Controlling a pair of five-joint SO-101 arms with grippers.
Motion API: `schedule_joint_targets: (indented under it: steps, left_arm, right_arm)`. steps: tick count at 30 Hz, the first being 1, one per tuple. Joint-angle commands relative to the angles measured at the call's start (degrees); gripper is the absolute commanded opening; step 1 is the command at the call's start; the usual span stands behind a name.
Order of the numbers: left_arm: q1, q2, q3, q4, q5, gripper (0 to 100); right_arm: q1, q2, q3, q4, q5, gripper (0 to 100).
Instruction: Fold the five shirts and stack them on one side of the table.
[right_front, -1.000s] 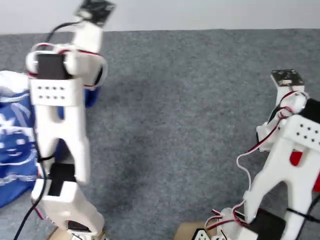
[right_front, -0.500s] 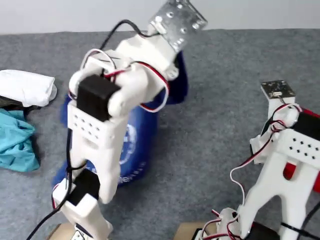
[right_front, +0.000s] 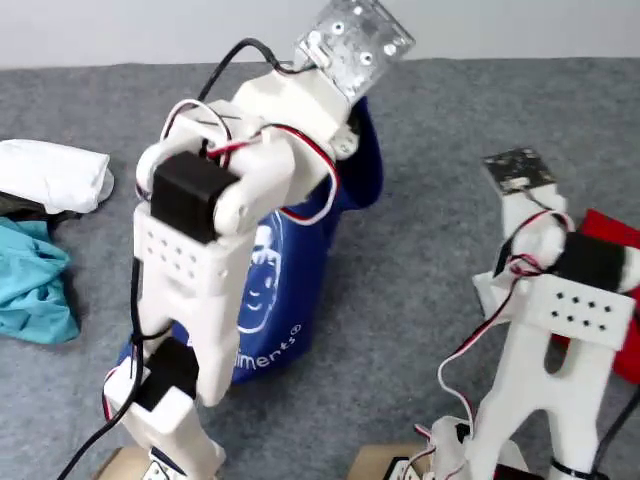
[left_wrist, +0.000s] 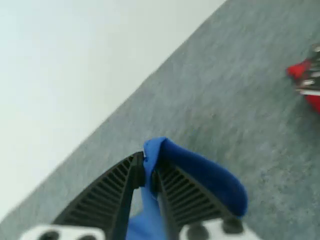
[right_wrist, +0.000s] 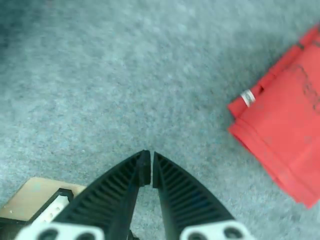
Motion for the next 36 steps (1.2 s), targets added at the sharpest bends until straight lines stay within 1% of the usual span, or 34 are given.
schedule_joint_targets:
  steps: [1,3,5,7,12,15,18,19,21,25,27,30,34,36]
  left_arm:
    - [-4.0,-0.6,4.4,1.0,0.6,0]
    - [-6.5,-0.6,6.5,1.0,0.6,0]
    - [-10.2,-0.5,7.3,1.0,2.1,0]
    - [-14.9,-0.5,7.5,1.0,3.5,0]
    - [-28.6,-1.1,7.4,1.1,3.5,0]
    - [-38.0,-1.0,7.6,1.1,2.0,0]
    - [-47.2,-0.5,7.9,1.0,1.4,0]
    - [-50.1,-0.4,8.0,1.0,1.4,0]
    - [-54.9,-0.3,8.6,1.0,0.5,0]
    - [-64.4,2.5,10.8,0.7,-0.6,0]
    - [-69.5,5.2,11.6,-0.4,-0.7,0]
    - [-77.0,9.8,11.3,-1.8,-1.1,0]
    - [-84.3,14.9,11.2,-3.1,-4.1,0]
    - [-87.6,16.7,11.2,-4.0,-5.2,0]
  right_arm:
    - [-2.5,-1.6,-0.3,2.3,0.2,1.0]
    - [-2.9,-1.6,-0.3,2.3,0.2,1.0]
    - [-2.9,-1.6,-0.3,2.3,0.2,1.0]
    - [-3.0,-1.7,-0.3,2.3,0.2,1.0]
    - [-3.6,-1.6,-0.3,2.3,0.2,1.0]
    - [-7.5,-1.9,-0.3,2.3,0.2,1.0]
    - [-13.3,-1.5,-0.3,2.3,-0.1,1.0]
    - [-15.3,-1.5,-0.3,2.2,-1.2,1.0]
    - [-19.5,-1.5,-0.3,1.9,-3.3,1.0]
    - [-27.2,2.0,-0.5,1.9,-4.2,1.2]
    - [-29.2,5.2,-1.0,1.5,-4.2,1.1]
    - [-30.0,9.2,-4.7,1.5,-4.0,1.1]
    - [-30.5,13.8,-12.5,1.5,-4.0,1.1]
    - [-32.0,16.5,-15.2,1.9,-4.0,1.1]
